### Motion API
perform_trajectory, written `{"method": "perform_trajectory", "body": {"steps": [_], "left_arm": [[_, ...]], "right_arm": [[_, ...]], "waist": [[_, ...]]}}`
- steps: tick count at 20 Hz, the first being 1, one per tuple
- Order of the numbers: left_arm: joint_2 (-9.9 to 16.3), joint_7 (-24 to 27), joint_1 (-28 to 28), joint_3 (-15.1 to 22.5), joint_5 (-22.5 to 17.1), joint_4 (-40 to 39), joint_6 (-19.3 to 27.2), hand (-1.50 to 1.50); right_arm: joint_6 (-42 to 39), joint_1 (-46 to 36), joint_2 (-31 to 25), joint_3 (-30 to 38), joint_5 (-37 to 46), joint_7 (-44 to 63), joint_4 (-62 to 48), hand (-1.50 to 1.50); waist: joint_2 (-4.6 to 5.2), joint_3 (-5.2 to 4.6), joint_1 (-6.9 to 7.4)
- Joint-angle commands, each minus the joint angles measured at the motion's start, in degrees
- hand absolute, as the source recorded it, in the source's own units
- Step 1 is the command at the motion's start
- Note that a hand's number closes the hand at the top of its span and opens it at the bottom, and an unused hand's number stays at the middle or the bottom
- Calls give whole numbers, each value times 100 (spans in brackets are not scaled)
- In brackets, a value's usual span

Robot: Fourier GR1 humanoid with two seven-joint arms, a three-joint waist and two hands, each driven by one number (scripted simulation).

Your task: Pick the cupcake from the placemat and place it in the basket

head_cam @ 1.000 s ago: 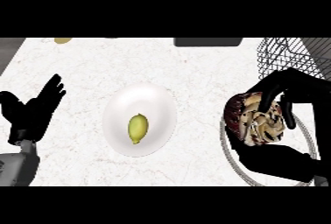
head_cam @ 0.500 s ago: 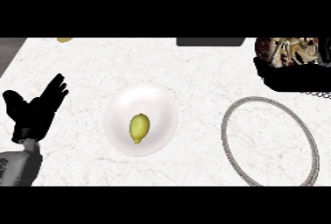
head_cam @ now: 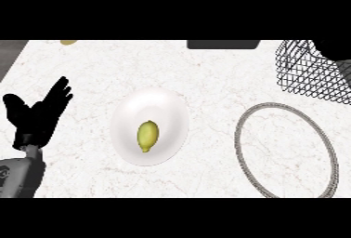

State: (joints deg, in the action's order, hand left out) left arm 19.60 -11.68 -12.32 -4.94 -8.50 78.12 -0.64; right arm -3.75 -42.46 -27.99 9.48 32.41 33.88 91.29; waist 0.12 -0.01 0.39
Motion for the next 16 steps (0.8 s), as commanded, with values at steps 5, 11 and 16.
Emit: {"method": "perform_trajectory", "body": {"steps": [5, 11, 16], "left_arm": [[-84, 110, -98, -102, 144, -254, -66, 0], [-269, 67, -34, -25, 249, -42, 24, 0], [-89, 74, -38, -217, 62, -151, -264, 0]], "right_arm": [[618, 142, -79, 342, 102, -1484, -1481, 150], [876, 172, -244, 846, -258, -2637, -2732, 150], [1684, -21, -148, 1217, -100, -2356, -3395, -150]], "waist": [[6, 0, -5], [13, 3, 23], [20, 2, 39]]}}
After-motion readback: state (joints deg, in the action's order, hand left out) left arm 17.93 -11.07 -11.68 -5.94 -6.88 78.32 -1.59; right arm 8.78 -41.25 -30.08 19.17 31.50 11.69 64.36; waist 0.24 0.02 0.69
